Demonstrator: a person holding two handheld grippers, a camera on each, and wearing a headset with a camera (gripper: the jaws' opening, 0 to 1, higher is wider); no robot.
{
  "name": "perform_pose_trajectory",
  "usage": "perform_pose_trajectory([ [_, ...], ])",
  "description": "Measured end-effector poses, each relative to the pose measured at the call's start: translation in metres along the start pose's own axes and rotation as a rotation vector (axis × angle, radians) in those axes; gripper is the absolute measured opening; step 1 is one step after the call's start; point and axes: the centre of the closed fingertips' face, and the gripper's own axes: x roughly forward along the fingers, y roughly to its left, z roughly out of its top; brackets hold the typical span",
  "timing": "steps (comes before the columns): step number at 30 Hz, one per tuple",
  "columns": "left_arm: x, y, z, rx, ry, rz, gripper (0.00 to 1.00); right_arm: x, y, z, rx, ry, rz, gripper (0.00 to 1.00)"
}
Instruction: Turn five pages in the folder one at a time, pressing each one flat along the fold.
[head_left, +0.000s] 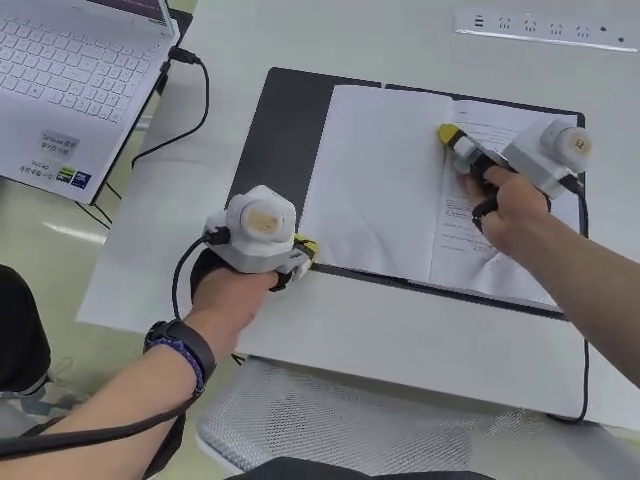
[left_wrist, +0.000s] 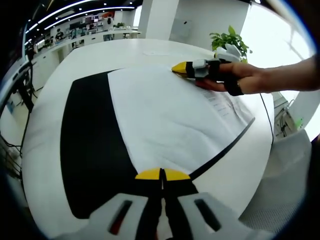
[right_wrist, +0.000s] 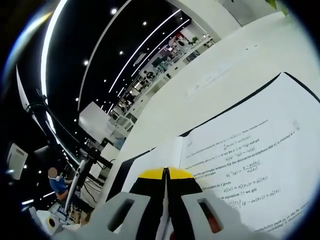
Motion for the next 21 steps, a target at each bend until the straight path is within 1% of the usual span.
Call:
perform_pose_trajectory([
  [5, 0.0, 0.0, 0.0, 0.011, -0.001, 0.001, 0.0, 0.006, -0.001, 0.006, 0.008, -0.016, -0.013, 0.0],
  [7, 0.0, 0.0, 0.0, 0.01, -0.004, -0.005, 0.0, 0.008, -0.003, 0.009, 0.024, -0.025, -0.023, 0.0],
  [8, 0.0, 0.0, 0.0, 0.007, -0.005, -0.009, 0.0, 0.014, -0.009, 0.012, 0.023, -0.028, -0.027, 0.0],
  [12, 0.0, -0.001, 0.0, 0.014, -0.002, -0.017, 0.0, 0.017, -0.007, 0.015, 0.023, -0.036, -0.036, 0.0],
  [14, 0.0, -0.001, 0.0, 0.014, -0.002, -0.016, 0.0, 0.022, -0.012, 0.018, 0.019, -0.036, -0.04, 0.0],
  [16, 0.0, -0.001, 0.0, 0.015, -0.003, -0.013, 0.0, 0.024, -0.012, 0.019, 0.014, -0.038, -0.046, 0.0],
  [18, 0.0, -0.001, 0.0, 0.015, -0.004, -0.01, 0.0, 0.031, -0.018, 0.025, 0.015, -0.041, -0.056, 0.0],
  [21, 0.0, 0.0, 0.0, 0.015, -0.004, -0.009, 0.0, 0.036, -0.018, 0.028, 0.011, -0.04, -0.065, 0.0],
])
